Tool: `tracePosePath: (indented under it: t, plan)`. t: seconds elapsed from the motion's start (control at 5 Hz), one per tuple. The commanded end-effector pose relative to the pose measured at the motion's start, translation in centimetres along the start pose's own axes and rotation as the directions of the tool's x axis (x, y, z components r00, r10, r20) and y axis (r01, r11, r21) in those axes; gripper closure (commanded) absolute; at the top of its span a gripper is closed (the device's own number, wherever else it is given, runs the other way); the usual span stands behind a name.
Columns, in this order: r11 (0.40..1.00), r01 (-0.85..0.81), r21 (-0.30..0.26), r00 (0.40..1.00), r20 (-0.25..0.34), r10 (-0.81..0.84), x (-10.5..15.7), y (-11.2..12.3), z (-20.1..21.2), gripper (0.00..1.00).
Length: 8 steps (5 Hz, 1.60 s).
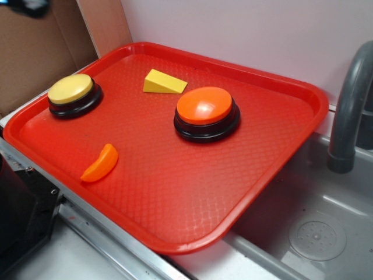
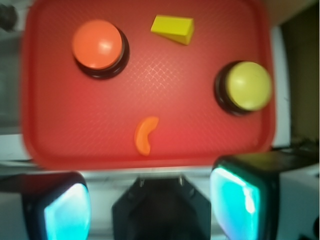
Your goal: Push the orange button.
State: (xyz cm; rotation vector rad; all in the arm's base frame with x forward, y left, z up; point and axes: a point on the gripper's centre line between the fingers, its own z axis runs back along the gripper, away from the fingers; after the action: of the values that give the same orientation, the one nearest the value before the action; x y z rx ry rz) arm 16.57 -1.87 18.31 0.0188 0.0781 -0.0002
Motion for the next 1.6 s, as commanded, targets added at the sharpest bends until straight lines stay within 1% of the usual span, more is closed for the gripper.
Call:
tracePosePath:
  t: [0.0,0.2,0.4,0.6,0.8,1.0,1.2,1.4]
  plan:
    - [0.908,0.407,0.101,0.898,0.135,-0.418,10.1,-3.7,-2.7,0.0]
    - [0.854,0.504,0.125,0.824,0.226,-0.519,11.8,-4.9,-3.7,0.0]
    - [0.835,0.533,0.134,0.794,0.263,-0.549,12.5,-5.6,-4.7,0.0]
    - [0.878,0.473,0.072,0.853,0.215,-0.476,12.6,-7.0,-5.9,0.0]
    - [0.892,0.442,0.099,0.882,0.134,-0.452,12.2,-7.2,-9.0,0.0]
    - [0.905,0.418,0.08,0.896,0.128,-0.425,12.2,-6.7,-10.3,0.0]
    - [0.907,0.409,0.101,0.901,0.115,-0.419,12.3,-6.6,-10.7,0.0]
    - [0.913,0.391,0.113,0.903,0.142,-0.405,11.9,-5.9,-9.2,0.0]
